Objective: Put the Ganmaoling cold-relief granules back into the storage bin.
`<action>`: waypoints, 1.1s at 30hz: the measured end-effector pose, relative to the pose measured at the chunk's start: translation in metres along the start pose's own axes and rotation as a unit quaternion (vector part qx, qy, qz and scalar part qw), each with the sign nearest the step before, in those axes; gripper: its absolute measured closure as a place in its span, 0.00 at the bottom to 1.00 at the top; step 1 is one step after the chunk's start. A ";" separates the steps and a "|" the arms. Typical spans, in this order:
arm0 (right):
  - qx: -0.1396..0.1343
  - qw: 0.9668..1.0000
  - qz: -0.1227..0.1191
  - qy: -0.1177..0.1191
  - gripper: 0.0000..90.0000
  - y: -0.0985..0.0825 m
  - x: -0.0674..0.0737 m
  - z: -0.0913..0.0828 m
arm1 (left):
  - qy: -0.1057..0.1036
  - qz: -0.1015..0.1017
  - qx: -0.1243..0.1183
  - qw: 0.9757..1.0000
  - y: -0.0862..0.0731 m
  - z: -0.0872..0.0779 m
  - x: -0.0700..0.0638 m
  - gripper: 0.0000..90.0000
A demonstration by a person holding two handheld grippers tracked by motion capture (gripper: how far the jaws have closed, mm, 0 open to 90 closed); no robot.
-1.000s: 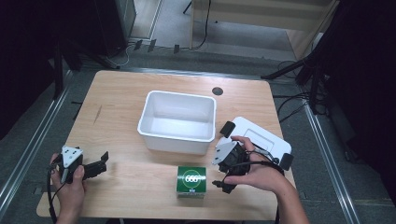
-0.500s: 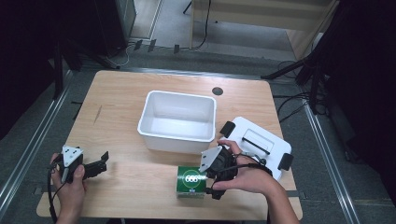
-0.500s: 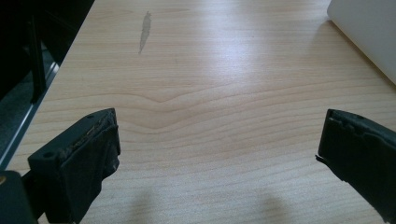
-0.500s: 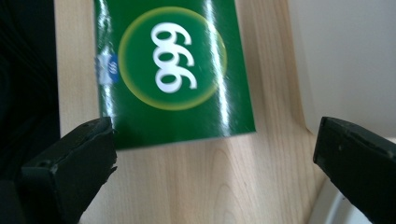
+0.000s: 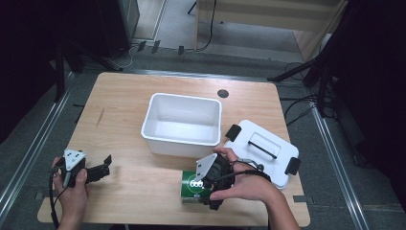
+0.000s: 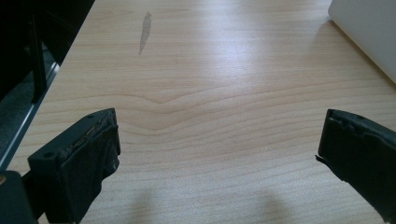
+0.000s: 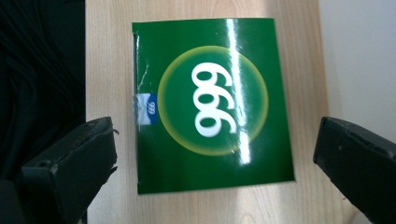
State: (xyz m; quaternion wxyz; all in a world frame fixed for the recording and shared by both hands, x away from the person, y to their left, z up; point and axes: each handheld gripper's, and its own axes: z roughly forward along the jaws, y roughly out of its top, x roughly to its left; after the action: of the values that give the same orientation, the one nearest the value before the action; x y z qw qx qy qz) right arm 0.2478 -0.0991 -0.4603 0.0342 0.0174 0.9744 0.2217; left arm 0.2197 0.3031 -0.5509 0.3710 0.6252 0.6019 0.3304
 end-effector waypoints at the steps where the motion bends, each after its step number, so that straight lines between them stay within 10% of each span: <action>1: 0.003 1.000 -0.001 0.001 0.00 0.001 0.001 0.002 | 0.000 0.000 0.000 1.000 0.000 0.000 0.000 0.00; 18: 0.035 0.999 -0.018 0.005 0.14 0.009 -0.001 0.029 | -0.001 0.002 0.001 1.000 0.000 0.000 0.000 0.00; 33: 0.034 0.999 -0.018 0.011 0.17 0.011 -0.003 0.009 | 0.001 -0.001 0.000 1.000 0.000 -0.001 0.000 0.00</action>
State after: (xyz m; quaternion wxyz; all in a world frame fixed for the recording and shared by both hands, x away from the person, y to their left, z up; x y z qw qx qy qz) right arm 0.2515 -0.0856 -0.4634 0.0264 -0.0014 0.9818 0.1883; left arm 0.2190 0.3033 -0.5508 0.3707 0.6240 0.6029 0.3312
